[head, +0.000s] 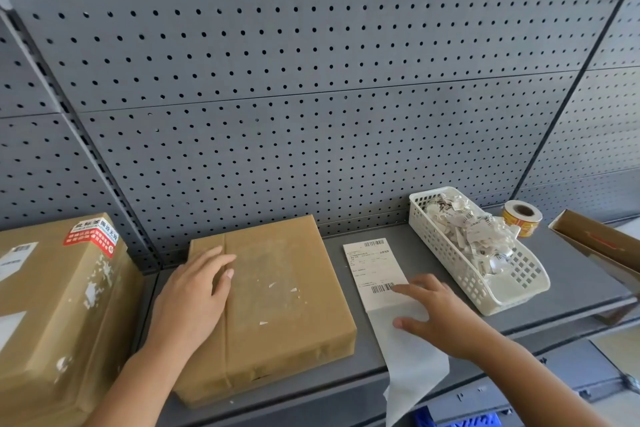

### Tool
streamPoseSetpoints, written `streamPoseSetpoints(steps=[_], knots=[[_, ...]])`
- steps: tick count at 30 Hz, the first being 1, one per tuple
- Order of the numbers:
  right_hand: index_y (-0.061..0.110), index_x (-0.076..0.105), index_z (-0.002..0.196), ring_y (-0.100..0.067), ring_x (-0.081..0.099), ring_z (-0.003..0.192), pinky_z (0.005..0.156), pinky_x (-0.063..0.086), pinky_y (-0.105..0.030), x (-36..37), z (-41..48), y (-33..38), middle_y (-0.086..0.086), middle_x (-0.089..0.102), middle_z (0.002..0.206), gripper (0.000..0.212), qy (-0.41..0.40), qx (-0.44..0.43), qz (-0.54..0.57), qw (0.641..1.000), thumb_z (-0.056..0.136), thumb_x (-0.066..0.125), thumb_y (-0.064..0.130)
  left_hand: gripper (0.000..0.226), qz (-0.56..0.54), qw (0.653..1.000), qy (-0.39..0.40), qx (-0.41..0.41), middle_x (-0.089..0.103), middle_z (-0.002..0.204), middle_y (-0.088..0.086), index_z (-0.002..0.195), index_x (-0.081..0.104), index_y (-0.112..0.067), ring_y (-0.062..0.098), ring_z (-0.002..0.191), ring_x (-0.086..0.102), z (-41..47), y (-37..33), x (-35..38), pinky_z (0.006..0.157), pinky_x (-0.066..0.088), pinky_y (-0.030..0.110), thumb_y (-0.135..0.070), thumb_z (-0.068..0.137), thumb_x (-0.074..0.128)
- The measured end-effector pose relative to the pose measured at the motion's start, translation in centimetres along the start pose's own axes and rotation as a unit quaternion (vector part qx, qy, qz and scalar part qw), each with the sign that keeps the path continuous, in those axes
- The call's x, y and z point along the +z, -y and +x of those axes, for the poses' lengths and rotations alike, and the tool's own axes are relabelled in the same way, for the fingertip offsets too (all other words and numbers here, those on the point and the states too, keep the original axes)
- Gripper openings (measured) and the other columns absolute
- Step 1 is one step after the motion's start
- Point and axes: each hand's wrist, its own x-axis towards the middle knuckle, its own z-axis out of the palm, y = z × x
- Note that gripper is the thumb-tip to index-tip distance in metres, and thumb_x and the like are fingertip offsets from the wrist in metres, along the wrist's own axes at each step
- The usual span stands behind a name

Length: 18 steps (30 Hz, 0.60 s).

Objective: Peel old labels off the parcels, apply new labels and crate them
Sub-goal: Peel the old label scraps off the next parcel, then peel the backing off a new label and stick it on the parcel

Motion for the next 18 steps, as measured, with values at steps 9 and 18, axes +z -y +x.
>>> streamPoseSetpoints(steps=[9,18], knots=[[0.043,0.064,0.118,-0.014,0.049,0.113,0.093,0.039,-0.021,2.6,-0.1,-0.2,0.015,0.049,0.124,0.025,-0.111,-0.007,0.025,0.994,0.094,0.061,0.037,0.026,-0.075,0.997,-0.001,0.033,0.054,0.134,-0.026,0.125,0.063,-0.037,0.001,0.123,0.051,-0.9,-5.3,-0.5,0.096,0.044,0.025,-0.037,0.103,0.050],[0.036,0.071,0.111,-0.009,0.054,0.105,0.086,0.046,-0.027,-1.9,-1.7,2.1,0.019,0.057,0.112,0.026,-0.277,-0.041,0.107,0.954,0.092,0.056,0.046,0.020,-0.277,0.953,0.105,0.058,0.069,0.103,-0.029,0.109,0.071,-0.037,-0.015,0.101,0.059,-2.2,-14.2,1.2,0.085,0.044,0.006,-0.044,0.099,0.055]])
